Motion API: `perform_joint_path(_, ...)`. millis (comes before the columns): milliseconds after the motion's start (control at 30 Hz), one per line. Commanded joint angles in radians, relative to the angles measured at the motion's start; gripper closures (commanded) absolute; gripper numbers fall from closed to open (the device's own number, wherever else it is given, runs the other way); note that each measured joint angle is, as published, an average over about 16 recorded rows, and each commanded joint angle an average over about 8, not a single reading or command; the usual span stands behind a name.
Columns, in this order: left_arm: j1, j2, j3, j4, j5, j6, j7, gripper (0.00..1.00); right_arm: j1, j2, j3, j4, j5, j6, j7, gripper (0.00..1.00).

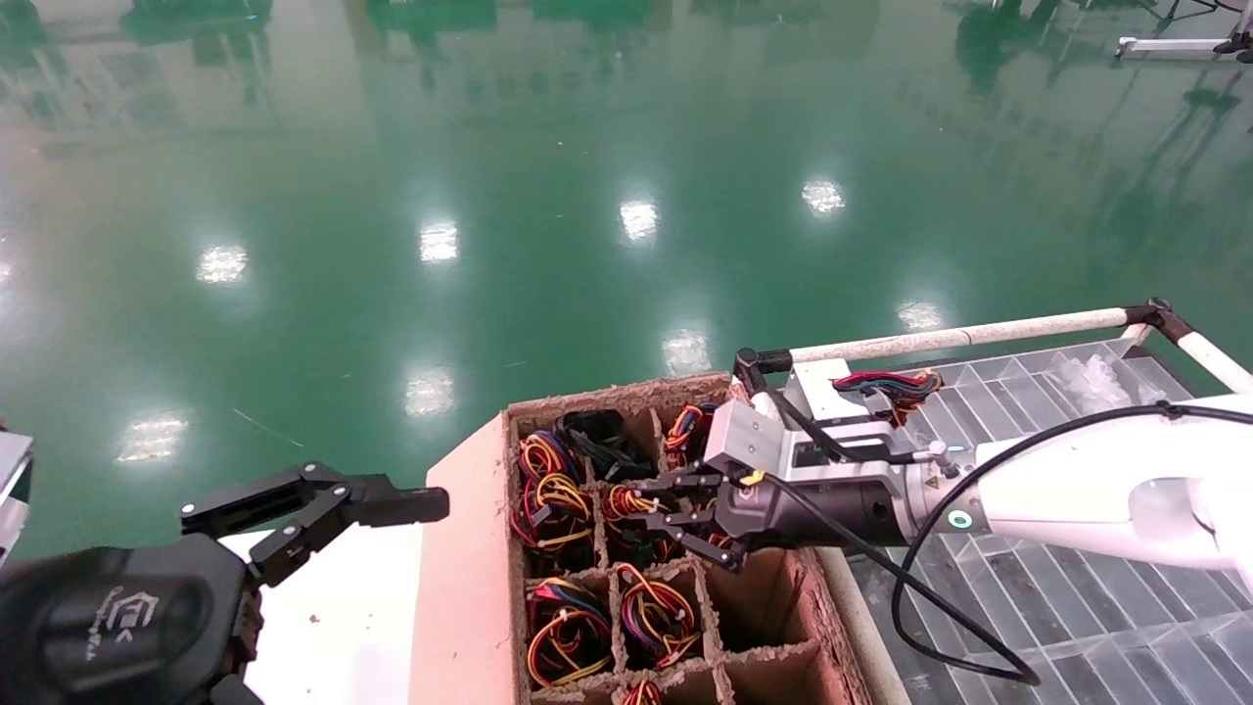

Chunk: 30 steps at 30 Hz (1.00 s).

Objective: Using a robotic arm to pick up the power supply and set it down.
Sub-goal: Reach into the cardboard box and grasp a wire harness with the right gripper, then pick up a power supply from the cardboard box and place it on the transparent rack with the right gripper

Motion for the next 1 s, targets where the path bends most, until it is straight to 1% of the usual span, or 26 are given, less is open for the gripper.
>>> perform_joint_path(33,0.000,0.000,0.000,0.000,0.000,0.000,0.000,0.00,-0.001,-0.002,-0.003,-0.008,-0.004,0.004,-0.005,1.00)
perform_joint_path(200,0.000,0.000,0.000,0.000,0.000,0.000,0.000,0.00,-0.003,-0.002,0.000,-0.019,0.000,-0.001,-0.012,1.00)
perform_joint_path(367,0.000,0.000,0.000,0.000,0.000,0.000,0.000,0.00,0.007,0.010,0.015,-0.021,0.022,-0.031,-0.018,1.00)
perform_joint_path(500,0.000,0.000,0.000,0.000,0.000,0.000,0.000,0.00,0.025,0.029,0.038,-0.012,0.056,-0.084,-0.033,1.00)
perform_joint_path(667,0.000,0.000,0.000,0.000,0.000,0.000,0.000,0.00,0.043,0.058,0.080,0.018,0.120,-0.194,-0.080,1.00)
perform_joint_path(767,0.000,0.000,0.000,0.000,0.000,0.000,0.000,0.00,0.048,0.078,0.101,0.045,0.156,-0.241,-0.107,1.00)
perform_joint_path(833,0.000,0.000,0.000,0.000,0.000,0.000,0.000,0.00,0.054,0.093,0.110,0.069,0.177,-0.255,-0.116,1.00)
perform_joint_path(1000,0.000,0.000,0.000,0.000,0.000,0.000,0.000,0.00,0.071,0.142,0.115,0.159,0.227,-0.261,-0.110,1.00)
